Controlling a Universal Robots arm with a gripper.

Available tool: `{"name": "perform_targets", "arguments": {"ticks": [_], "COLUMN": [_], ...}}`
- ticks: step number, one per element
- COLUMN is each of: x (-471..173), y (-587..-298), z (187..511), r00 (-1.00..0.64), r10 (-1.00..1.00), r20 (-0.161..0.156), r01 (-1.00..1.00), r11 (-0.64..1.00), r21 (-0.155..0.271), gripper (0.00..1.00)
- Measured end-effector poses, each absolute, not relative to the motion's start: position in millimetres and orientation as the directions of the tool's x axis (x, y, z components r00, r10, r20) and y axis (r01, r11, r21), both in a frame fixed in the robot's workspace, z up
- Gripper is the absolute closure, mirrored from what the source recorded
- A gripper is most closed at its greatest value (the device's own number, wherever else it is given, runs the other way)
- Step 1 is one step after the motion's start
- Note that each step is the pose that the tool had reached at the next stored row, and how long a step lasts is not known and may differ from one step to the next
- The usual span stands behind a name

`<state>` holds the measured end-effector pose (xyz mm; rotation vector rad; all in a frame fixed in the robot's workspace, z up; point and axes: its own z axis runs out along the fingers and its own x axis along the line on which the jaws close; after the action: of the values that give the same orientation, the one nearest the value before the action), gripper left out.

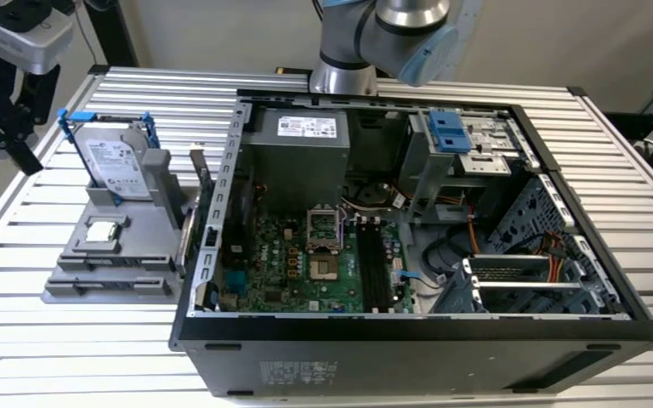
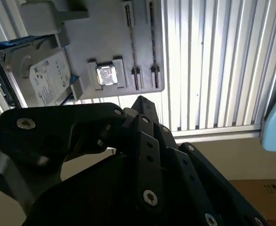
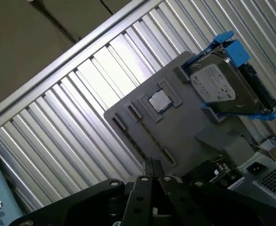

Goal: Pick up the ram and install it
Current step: 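Pick up the ram and move it above insertion slot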

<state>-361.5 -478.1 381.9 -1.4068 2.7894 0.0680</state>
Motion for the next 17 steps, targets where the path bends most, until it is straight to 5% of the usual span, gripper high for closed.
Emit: {"name": "perform_targets", "arguments": {"ticks": [17], "x": [-361.4], "y": [-478.1], "z": [381.6], "r00": [-0.320], "r10": [-0.947], "r20": [-0.042], "r01": [-0.948], "r11": [0.319], "r21": [0.017], "gripper": [1.00]}}
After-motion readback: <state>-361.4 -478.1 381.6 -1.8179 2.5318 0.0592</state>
